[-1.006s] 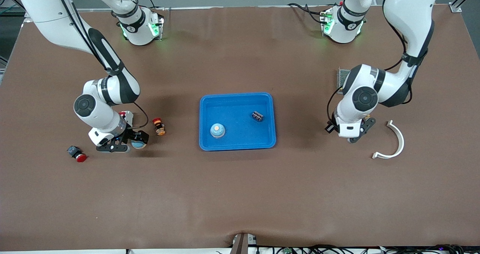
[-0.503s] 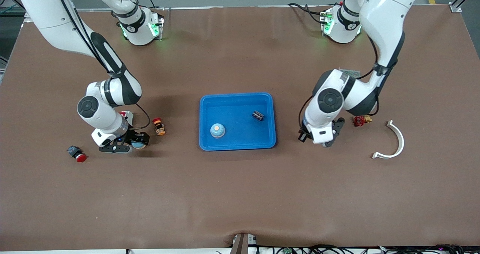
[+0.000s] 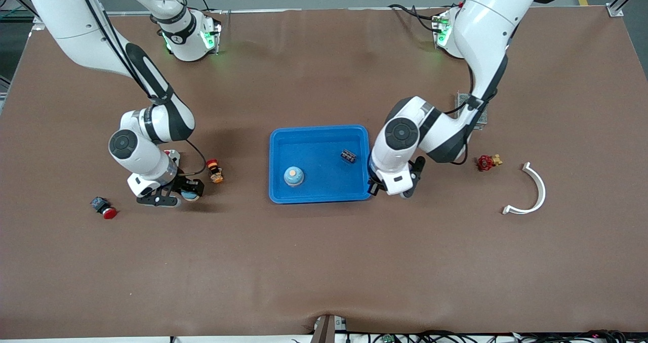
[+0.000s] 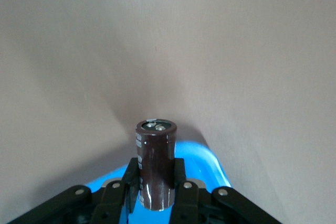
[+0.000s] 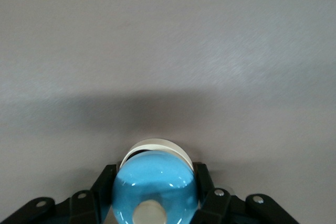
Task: Place electrolytic capacitor and blue bell in tray
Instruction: 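Carry the bell and capacitor over the tray with both grippers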
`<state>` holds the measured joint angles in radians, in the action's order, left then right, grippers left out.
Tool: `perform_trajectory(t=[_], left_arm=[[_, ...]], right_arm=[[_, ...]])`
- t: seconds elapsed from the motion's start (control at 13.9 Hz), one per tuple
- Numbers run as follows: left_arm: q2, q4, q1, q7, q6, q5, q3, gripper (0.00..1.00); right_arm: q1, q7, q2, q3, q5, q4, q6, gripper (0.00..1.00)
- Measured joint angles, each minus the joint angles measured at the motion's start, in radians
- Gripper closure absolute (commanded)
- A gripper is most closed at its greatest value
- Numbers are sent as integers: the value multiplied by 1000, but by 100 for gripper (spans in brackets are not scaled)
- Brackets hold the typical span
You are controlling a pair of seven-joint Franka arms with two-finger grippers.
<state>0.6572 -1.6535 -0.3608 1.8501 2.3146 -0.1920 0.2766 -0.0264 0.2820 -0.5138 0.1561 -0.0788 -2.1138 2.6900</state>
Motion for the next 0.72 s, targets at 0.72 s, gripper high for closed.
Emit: perform_trajectory(t=[0.72], left_arm=[[80, 10, -97, 157, 83, 0, 1, 100]], right_arm=[[120, 290, 88, 132, 38, 15, -132, 100]])
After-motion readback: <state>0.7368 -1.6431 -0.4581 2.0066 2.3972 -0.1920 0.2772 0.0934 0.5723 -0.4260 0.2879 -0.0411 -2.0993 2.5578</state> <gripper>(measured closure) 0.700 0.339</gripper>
